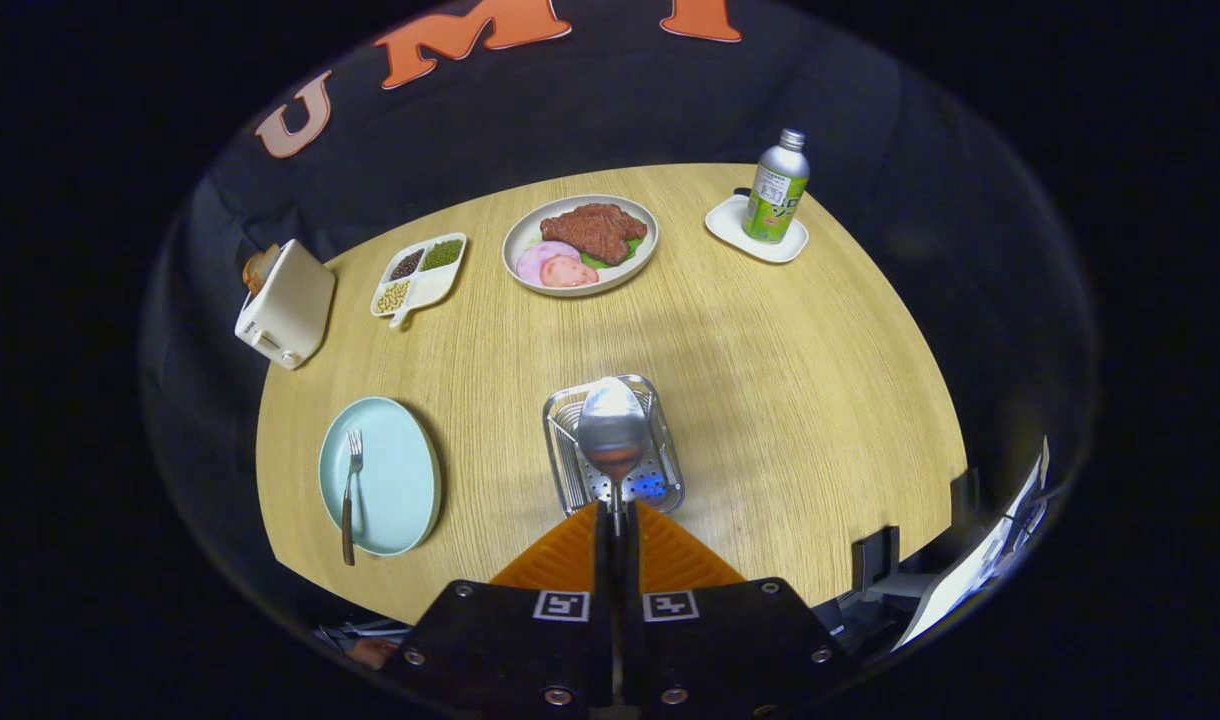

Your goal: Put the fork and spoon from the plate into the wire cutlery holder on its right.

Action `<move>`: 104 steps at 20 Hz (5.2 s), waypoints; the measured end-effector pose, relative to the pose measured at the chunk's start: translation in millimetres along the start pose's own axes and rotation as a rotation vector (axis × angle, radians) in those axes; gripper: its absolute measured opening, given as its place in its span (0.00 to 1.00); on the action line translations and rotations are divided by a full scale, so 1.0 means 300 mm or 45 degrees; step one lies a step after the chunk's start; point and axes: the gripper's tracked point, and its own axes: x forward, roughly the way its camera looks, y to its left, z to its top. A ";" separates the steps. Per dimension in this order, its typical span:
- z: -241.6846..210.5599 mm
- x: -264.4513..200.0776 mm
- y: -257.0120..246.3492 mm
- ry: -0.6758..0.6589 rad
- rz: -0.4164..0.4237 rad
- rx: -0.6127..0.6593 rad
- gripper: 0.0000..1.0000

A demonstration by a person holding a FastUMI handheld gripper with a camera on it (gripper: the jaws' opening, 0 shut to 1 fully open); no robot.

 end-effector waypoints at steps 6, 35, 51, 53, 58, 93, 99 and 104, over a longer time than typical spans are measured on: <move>0.124 -0.026 0.001 -0.161 0.021 0.035 0.07; 0.557 -0.738 0.606 -1.478 0.183 -0.161 0.97; 0.120 -0.063 0.988 -0.384 0.275 -0.396 0.96; 0.031 -0.007 1.011 -0.232 0.285 -0.446 0.95; -0.124 0.135 1.048 0.025 0.262 -0.522 0.82; -0.154 0.121 0.814 0.112 0.235 -0.286 0.02; -0.117 0.015 0.547 0.051 0.188 -0.175 0.03; -0.089 -0.042 0.311 0.025 0.131 -0.090 0.02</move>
